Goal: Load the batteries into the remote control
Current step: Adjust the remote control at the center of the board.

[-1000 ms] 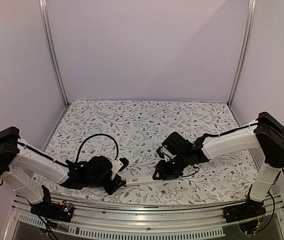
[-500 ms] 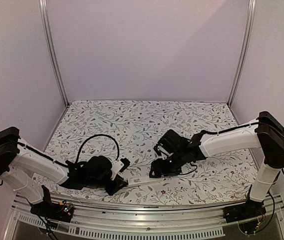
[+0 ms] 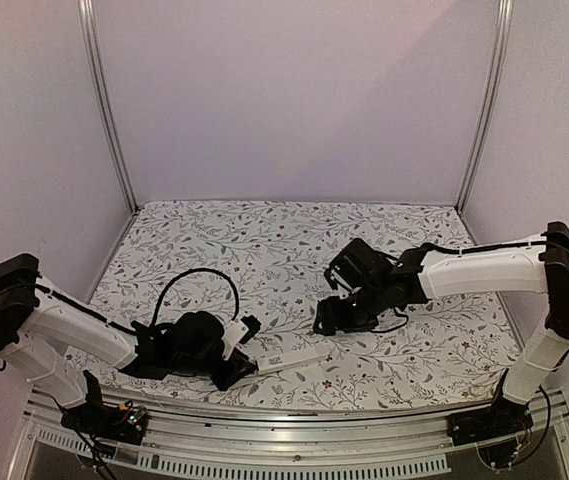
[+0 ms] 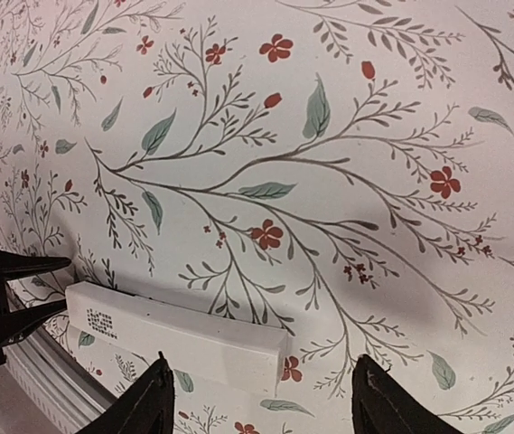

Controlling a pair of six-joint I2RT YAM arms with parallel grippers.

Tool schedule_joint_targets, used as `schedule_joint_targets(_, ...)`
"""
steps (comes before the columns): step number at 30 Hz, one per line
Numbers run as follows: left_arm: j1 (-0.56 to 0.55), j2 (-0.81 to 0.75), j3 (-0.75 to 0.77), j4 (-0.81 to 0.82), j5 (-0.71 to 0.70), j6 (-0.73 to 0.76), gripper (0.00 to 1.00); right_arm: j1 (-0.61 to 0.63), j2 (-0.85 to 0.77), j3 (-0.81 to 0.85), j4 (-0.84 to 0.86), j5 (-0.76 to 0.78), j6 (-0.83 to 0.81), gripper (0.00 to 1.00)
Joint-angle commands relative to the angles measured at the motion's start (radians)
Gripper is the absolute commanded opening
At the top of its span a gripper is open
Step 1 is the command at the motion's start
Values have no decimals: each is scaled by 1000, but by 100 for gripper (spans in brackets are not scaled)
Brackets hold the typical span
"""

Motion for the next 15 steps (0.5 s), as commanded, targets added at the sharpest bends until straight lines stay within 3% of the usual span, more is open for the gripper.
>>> schedule_joint_targets(1,-13,-18,-14,25,10,-1,29,-25,-21,-12,-88,81,-14,60)
schedule_joint_targets(5,-13,-20,-16,24,10,-3,29,-33,-30,-34,-117,160,-1,9)
schedule_joint_targets(6,-13,-20,-16,26,9,-3,29,-33,-22,-33,-124,160,3,0)
schedule_joint_targets(15,-13,-22,-16,27,9,-2,29,24,100,11,-145,180,1,0)
